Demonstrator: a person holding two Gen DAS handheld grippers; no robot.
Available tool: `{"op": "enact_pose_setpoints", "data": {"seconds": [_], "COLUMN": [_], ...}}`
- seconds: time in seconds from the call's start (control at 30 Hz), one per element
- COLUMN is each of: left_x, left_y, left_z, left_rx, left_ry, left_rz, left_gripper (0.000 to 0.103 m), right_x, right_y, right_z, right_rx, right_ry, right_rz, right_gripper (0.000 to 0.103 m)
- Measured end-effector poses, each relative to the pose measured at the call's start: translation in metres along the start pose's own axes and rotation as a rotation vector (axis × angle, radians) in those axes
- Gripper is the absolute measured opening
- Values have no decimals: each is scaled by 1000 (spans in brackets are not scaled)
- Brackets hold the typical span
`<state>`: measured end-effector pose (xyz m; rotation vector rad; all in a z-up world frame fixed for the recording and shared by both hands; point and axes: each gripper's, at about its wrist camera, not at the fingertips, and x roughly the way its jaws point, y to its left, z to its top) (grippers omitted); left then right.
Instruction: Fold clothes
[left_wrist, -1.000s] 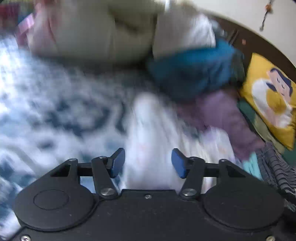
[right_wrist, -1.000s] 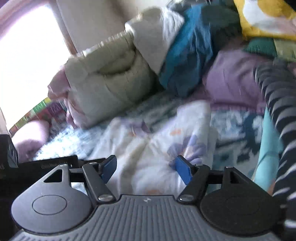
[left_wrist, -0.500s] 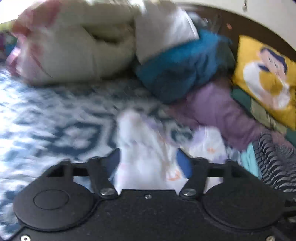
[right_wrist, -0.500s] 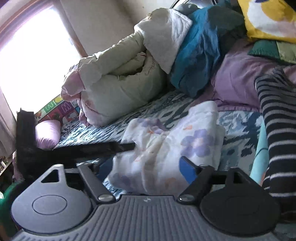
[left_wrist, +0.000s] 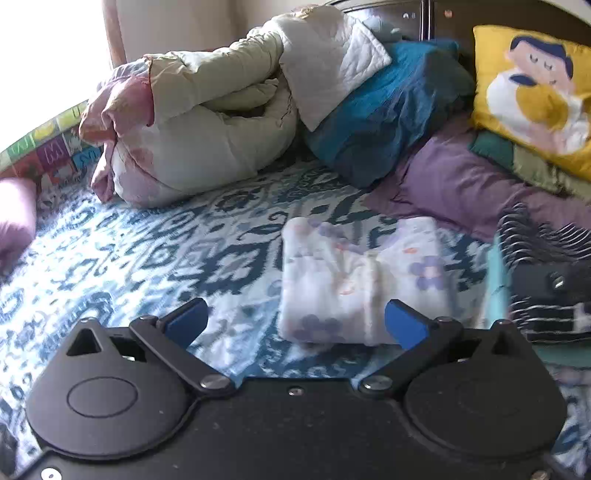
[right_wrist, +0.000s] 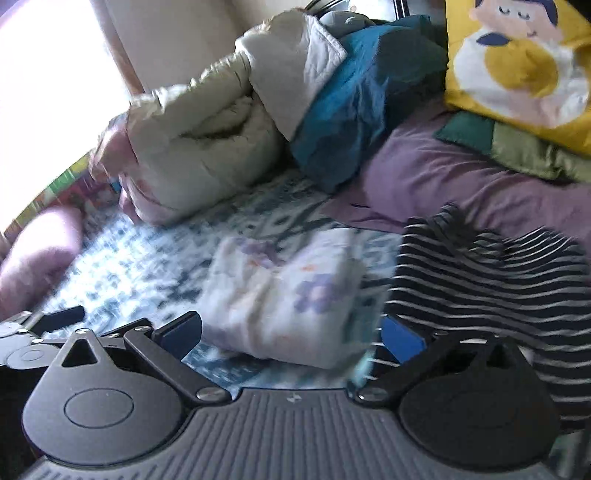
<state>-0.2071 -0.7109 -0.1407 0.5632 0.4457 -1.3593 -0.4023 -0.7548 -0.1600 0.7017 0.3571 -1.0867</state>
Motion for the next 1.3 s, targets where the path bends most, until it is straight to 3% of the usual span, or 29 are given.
{"op": "enact_pose_setpoints", "data": {"seconds": [0.13, 0.3, 0.47, 0.63, 1.3], "left_x": [-20, -31, -37, -39, -30], "left_y": [-4, -23, -23, -13, -16], "left_z": [-2, -7, -16, -15, -11], "left_rx": [-84, -8, -31, -122, -116], "left_ry": [20, 77, 82, 100, 95], "left_rz": [40, 121, 150, 81, 47], "left_gripper": [103, 103, 103, 103, 103], "right_x": [-20, -34, -36, -32, -14], "right_y": [-4, -2, 5, 11, 11], "right_z": [6, 5, 3, 3, 3], "right_rx": [-29, -65, -99, -125, -136], "right_ry": [47, 100, 146, 177, 216], "right_rz": [-77, -103, -98, -98, -111], "right_gripper": [103, 103, 103, 103, 103]}}
